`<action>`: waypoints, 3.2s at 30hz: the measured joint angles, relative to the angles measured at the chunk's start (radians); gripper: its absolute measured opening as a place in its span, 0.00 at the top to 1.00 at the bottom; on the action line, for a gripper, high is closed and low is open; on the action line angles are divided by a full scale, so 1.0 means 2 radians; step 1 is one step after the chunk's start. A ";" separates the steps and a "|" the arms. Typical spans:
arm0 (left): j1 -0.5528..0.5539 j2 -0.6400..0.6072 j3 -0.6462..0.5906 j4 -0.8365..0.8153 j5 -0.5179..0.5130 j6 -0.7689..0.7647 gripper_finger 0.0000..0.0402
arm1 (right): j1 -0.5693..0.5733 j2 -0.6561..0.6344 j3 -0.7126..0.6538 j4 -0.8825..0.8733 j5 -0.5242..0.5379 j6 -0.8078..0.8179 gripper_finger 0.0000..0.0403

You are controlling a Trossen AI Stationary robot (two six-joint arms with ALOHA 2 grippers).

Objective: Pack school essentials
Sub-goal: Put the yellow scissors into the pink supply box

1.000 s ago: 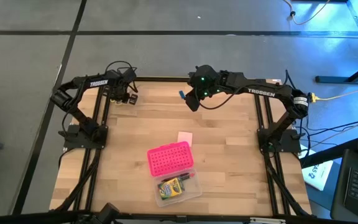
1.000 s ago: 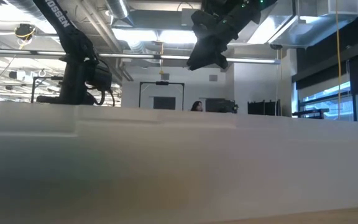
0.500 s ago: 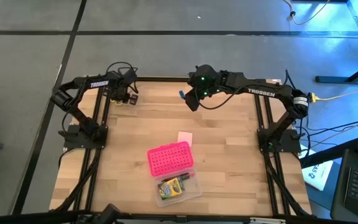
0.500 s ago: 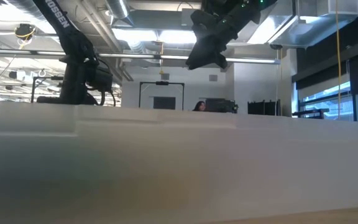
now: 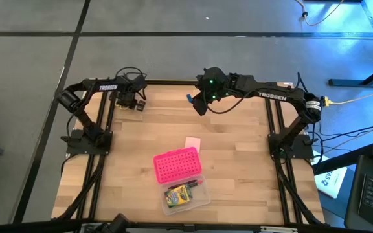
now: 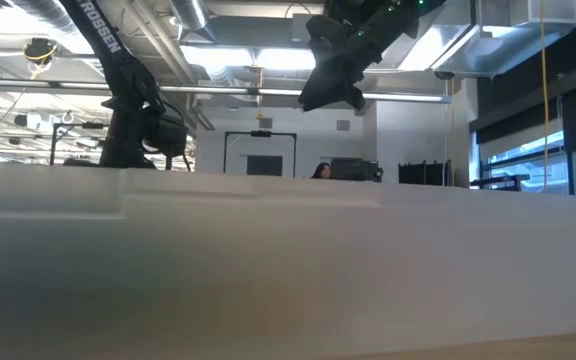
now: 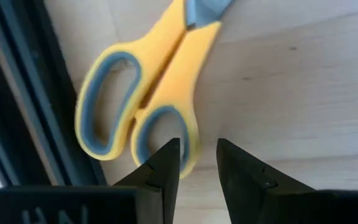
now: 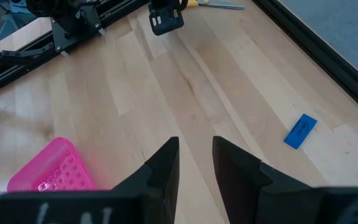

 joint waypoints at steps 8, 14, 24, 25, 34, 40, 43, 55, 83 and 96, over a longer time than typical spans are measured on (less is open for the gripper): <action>-0.003 0.000 0.000 0.003 0.021 0.000 0.75 | 0.000 0.000 0.000 0.000 0.000 0.000 0.75; -0.003 0.000 0.000 0.004 0.021 0.002 0.76 | 0.000 0.000 0.000 0.000 0.000 0.000 0.75; -0.004 0.000 -0.001 0.008 0.025 0.006 0.85 | 0.000 0.000 0.000 0.000 0.000 0.000 0.75; -0.004 0.000 -0.001 0.008 0.025 0.006 0.85 | 0.000 0.000 0.000 0.000 0.000 0.000 0.75; -0.004 0.000 -0.001 0.009 0.029 0.011 0.92 | 0.000 0.000 0.000 0.000 0.000 -0.001 0.75; -0.005 0.000 -0.001 0.009 0.034 0.011 0.97 | 0.000 0.000 0.000 0.000 0.000 -0.001 0.75; -0.005 0.000 -0.001 0.009 0.036 0.011 0.97 | 0.000 0.000 0.000 -0.001 0.000 -0.001 0.75; -0.015 -0.027 -0.002 -0.009 0.069 0.028 0.97 | -0.004 -0.048 0.000 -0.046 0.000 -0.017 0.75; -0.365 -0.267 -0.001 -0.052 0.123 -0.199 0.98 | -0.004 -0.086 0.000 -0.155 -0.009 -0.122 0.75; -0.541 -0.260 -0.001 0.112 0.122 -0.279 0.98 | 0.030 -0.133 0.000 -0.215 -0.014 -0.100 0.75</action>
